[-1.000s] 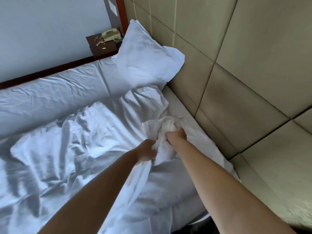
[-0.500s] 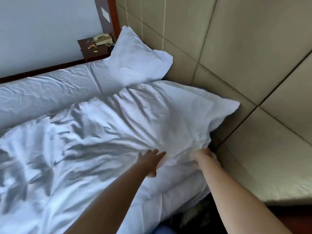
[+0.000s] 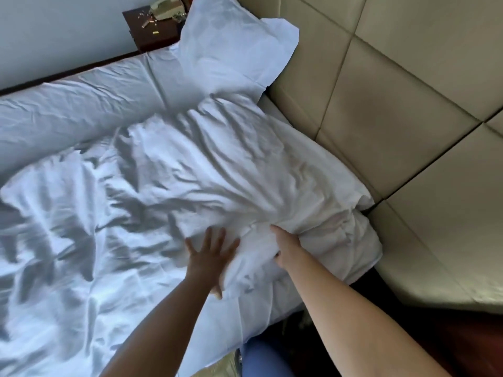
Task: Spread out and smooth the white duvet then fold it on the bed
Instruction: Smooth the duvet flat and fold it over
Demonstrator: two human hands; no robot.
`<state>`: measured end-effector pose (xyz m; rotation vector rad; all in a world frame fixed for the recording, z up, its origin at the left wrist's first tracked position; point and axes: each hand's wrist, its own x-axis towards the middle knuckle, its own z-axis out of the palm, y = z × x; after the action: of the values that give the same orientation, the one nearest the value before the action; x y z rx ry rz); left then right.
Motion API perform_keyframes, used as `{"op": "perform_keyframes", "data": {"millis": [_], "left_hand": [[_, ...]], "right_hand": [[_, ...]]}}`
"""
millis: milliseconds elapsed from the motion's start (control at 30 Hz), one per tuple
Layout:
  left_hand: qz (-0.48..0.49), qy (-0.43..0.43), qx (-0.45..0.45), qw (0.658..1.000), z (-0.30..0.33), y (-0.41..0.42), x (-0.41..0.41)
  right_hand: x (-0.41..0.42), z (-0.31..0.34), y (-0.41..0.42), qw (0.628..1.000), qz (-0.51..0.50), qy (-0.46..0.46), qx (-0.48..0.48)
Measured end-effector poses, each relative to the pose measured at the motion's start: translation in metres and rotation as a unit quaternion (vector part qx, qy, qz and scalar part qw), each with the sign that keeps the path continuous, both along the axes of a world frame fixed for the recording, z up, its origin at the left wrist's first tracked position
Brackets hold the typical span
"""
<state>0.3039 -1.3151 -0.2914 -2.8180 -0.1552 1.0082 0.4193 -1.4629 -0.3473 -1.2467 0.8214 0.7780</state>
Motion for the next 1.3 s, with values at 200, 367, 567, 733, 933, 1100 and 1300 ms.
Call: {"op": "perform_keyframes", "data": {"millis": [200, 367, 567, 733, 933, 1100, 1300], "left_hand": [[0.020, -0.177, -0.036, 0.983, 0.014, 0.009, 0.001], [0.068, -0.310, -0.097, 0.943, 0.080, 0.004, 0.018], [0.090, -0.327, -0.205, 0.918, 0.154, -0.007, 0.011], [0.060, -0.125, -0.266, 0.954, 0.122, -0.043, -0.036], [0.148, 0.011, -0.215, 0.965, 0.088, -0.028, -0.052], [0.152, -0.057, -0.181, 0.970, 0.100, -0.020, -0.032], [0.118, -0.116, -0.174, 0.971, 0.111, -0.018, 0.006]], "right_hand": [[0.016, 0.050, 0.028, 0.990, 0.052, -0.088, -0.099], [0.031, 0.168, 0.027, 0.868, 0.253, -0.291, -0.315], [0.013, 0.245, 0.019, 0.909, -0.018, -0.384, -0.160], [-0.027, 0.167, -0.029, 0.858, 0.265, -0.226, -0.378], [-0.043, 0.115, -0.061, 0.856, 0.362, -0.117, -0.351], [-0.031, 0.165, -0.047, 0.829, 0.409, -0.182, -0.334], [-0.008, 0.175, -0.031, 0.830, 0.427, -0.234, -0.273]]}}
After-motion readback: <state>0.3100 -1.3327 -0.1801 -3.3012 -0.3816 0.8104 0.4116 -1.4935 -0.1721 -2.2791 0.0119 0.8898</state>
